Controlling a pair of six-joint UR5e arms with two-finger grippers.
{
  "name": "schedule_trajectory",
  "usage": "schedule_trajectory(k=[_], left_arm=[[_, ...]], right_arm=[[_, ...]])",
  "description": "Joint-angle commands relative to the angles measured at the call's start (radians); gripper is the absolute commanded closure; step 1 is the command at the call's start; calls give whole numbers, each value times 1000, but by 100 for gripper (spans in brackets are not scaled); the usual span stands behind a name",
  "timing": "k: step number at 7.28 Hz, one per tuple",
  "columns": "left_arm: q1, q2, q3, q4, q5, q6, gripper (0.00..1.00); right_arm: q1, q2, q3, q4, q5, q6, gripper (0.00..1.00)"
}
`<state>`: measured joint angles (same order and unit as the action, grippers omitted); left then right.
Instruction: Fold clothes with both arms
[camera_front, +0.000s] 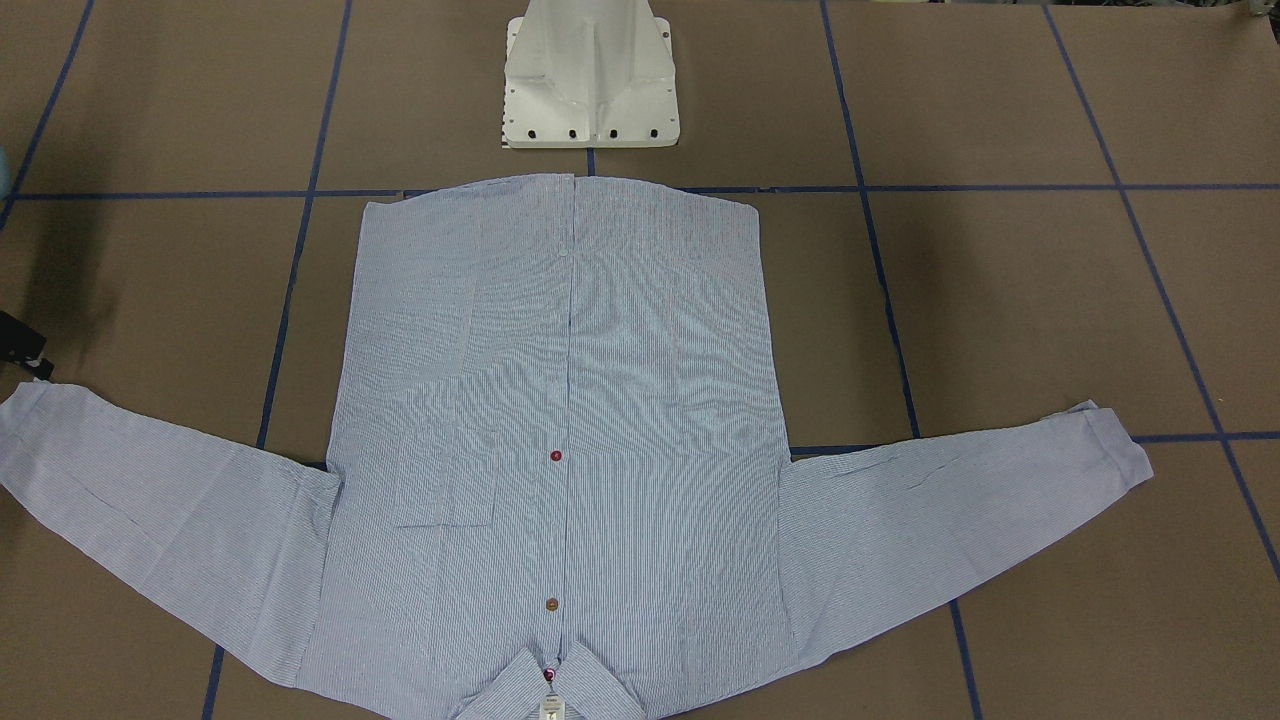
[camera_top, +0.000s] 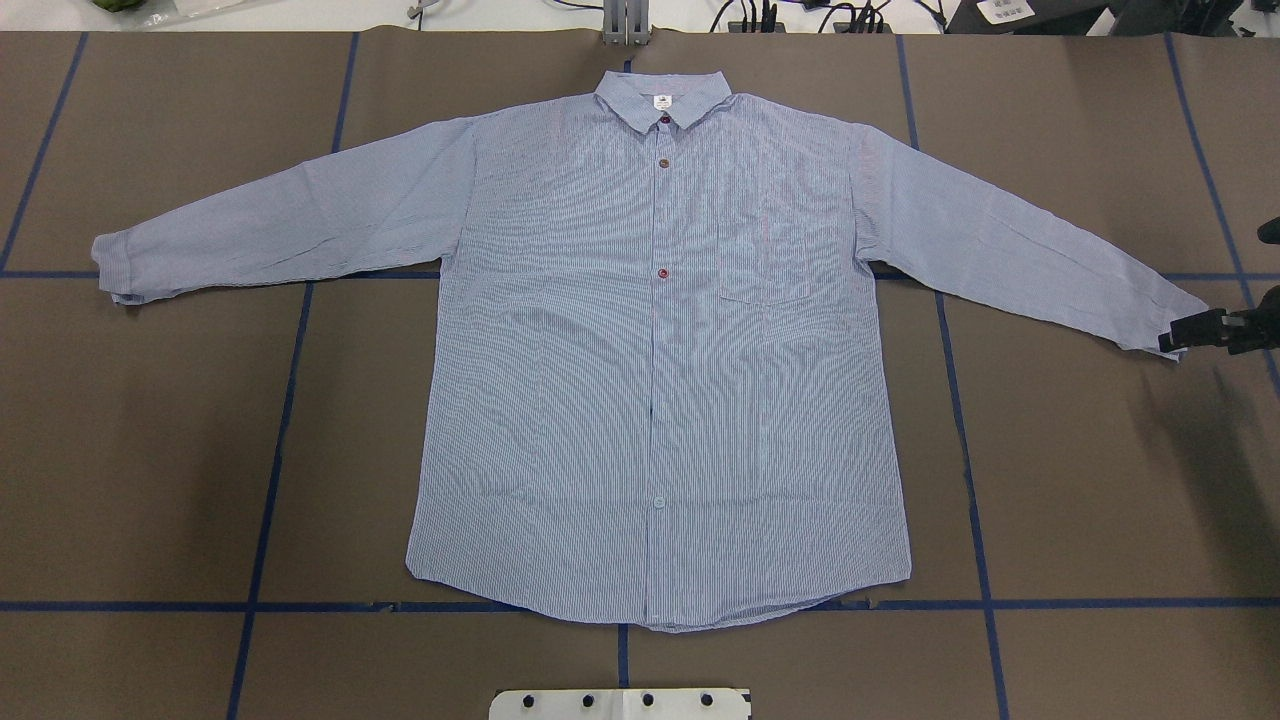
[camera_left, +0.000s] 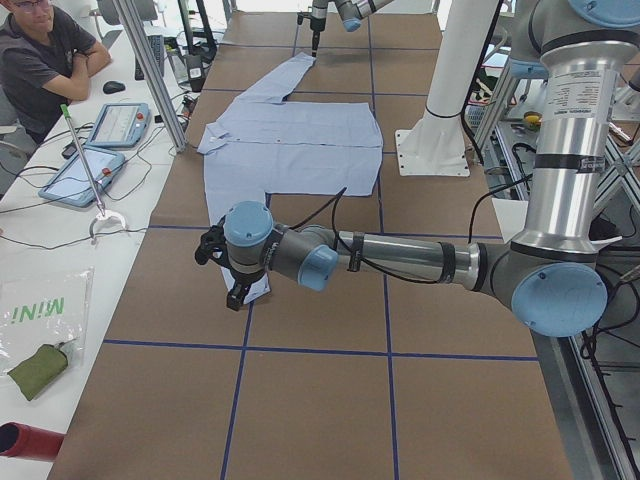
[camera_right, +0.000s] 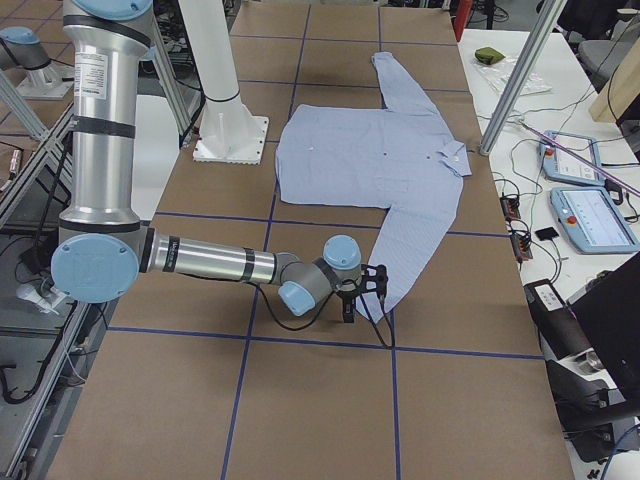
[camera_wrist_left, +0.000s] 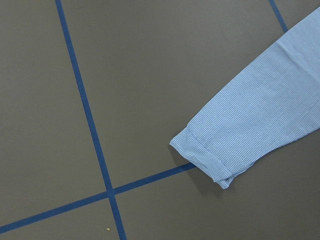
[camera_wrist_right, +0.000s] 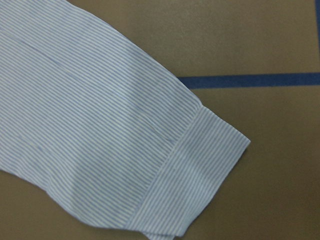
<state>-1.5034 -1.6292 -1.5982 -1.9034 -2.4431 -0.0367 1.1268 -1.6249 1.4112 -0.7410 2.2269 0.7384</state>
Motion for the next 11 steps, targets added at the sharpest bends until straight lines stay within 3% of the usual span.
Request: schedule_trajectory(k=[1,5,8,11], left_arm=[[0,0,1,-2,1,0,0],[0,-3,1,-16,-1,-5,0],[0,-5,-2,-16,-1,-8,0],[0,-6,-3,-16,-1,-8,0]], right_arm=[[-1,37,-29,-6,7,1,8],[2,27,-29,-38,28,-1,13],[5,23,-29,-66,31,-2,23],[10,19,-29,-77,33,-5,43]])
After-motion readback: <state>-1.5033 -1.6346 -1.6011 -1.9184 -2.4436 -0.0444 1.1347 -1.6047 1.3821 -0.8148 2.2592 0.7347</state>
